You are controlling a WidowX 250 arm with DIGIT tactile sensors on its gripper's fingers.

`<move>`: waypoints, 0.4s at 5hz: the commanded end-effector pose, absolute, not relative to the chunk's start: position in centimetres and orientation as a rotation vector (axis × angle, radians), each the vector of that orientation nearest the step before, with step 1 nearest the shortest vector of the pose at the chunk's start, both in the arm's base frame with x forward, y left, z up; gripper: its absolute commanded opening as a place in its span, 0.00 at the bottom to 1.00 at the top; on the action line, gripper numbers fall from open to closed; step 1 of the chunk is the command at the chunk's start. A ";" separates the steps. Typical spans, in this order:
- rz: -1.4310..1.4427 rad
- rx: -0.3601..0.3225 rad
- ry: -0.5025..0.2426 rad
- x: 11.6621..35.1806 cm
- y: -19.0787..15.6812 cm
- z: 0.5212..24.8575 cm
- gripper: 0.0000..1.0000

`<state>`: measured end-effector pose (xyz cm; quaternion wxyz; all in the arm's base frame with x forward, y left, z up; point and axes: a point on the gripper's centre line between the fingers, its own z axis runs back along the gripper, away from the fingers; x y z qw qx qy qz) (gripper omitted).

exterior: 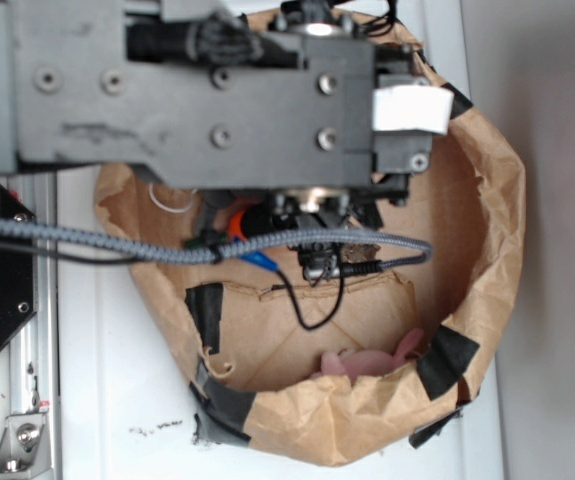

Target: Grab the silver keys.

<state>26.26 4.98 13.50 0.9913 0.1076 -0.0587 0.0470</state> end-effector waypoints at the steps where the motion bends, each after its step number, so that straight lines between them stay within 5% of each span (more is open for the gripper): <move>1: 0.076 0.220 -0.169 26.7 4.8 15.1 1.00; 2: 0.162 0.307 -0.193 29.5 3.8 10.5 1.00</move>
